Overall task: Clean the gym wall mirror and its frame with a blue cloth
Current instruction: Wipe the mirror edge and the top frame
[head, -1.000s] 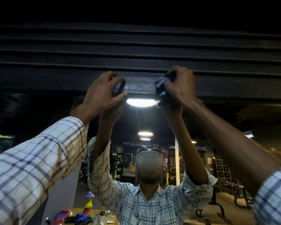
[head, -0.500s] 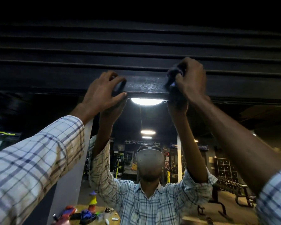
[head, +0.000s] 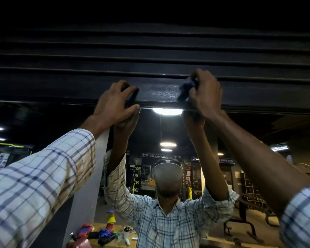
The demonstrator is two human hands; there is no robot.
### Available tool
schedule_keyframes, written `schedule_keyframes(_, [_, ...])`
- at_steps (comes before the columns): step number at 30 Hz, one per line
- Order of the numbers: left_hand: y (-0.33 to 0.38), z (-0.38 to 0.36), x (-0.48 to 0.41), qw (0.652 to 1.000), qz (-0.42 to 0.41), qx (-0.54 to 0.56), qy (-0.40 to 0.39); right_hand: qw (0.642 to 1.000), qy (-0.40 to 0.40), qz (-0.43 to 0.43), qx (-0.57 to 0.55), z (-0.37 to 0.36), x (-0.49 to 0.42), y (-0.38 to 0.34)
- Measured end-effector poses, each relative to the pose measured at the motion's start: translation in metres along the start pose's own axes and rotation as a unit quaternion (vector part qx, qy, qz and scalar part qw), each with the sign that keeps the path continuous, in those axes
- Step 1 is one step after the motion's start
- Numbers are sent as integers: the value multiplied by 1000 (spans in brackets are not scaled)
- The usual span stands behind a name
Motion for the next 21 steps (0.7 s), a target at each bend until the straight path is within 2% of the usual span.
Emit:
schedule_keyframes(2, [-8, 3, 4, 1000, -5, -3, -2, 998, 34, -55, 15, 0, -1, 3])
schedule_keyframes(6, [-25, 6, 9, 999, -19, -10, -25, 996, -57, 45, -58, -33, 7, -42])
schedule_keyframes(7, [-29, 7, 10, 999, -20, -12, -29, 996, -50, 40, -65, -33, 6, -45])
schedule_keyframes(10, [-40, 10, 10, 999, -15, -6, -31, 998, 26, -47, -31, -27, 1, -35])
schedule_keyframes(11, [-45, 12, 11, 1000, -11, -3, -29, 998, 19, -54, -31, -33, 1, -39])
schedule_keyframes(14, [-63, 16, 13, 1000, 0, 1, -24, 993, -85, 33, -71, -62, 5, -73])
schedule_keyframes(16, [-77, 16, 17, 1000, 3, -1, -29, 989, -123, 43, -76, -69, 5, -81])
schedule_keyframes(17, [-82, 15, 19, 1000, 0, -5, -29, 991, -107, 27, -70, -68, 2, -78])
schedule_keyframes(20, [-94, 18, 23, 1000, -8, -18, -17, 1000, 5, -22, -21, -56, 3, -76])
schedule_keyframes(21, [-97, 18, 24, 1000, -8, -18, -14, 999, 13, -17, -25, -62, 7, -84])
Point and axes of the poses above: each hand's wrist, its own x-axis away from the middle knuckle, its own z-axis out of the back of the hand, y = z × x, the point moved 10 cm from there along -x, towards the middle knuckle, and after that the axes turned 3 degrees about -z, right-handed, at the moved point
